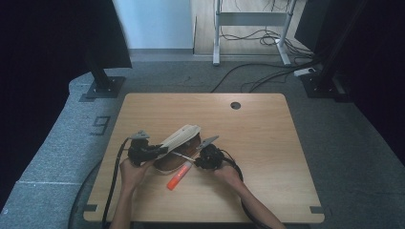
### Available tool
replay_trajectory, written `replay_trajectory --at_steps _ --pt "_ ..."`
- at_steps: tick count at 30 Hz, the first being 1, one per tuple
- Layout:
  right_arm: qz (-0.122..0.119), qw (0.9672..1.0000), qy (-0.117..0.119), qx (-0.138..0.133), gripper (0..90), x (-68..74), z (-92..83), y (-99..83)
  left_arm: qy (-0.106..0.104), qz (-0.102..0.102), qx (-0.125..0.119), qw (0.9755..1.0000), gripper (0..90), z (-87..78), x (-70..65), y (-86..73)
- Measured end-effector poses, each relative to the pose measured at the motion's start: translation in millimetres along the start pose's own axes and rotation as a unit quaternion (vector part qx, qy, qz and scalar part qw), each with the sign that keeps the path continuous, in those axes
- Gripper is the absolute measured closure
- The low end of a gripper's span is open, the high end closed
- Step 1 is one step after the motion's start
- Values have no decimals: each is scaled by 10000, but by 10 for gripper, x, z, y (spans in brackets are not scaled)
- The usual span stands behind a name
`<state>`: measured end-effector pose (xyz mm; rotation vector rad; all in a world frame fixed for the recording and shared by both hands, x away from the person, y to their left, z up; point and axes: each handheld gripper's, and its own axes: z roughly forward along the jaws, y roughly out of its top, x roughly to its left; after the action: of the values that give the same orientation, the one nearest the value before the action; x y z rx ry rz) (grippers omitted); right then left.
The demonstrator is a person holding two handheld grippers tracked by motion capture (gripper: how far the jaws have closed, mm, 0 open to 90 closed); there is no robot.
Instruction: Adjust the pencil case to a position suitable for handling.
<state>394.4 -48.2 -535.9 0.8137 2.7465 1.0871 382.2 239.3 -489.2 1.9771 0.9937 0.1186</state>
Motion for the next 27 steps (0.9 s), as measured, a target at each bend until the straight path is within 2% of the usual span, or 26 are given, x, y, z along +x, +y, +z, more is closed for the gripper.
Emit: replay_trajectory --at_steps 4,14,27 --pt "-23 10000 25 -9 826 2 17 4 6 4 5 10000 754 0 -3 0" --pt "-105 9998 -140 -89 826 -22 -32 70 9 4 5 10000 753 0 -4 1" --pt "-76 9988 -415 -245 809 -218 -87 265 7 1 5 10000 754 -1 -5 2"
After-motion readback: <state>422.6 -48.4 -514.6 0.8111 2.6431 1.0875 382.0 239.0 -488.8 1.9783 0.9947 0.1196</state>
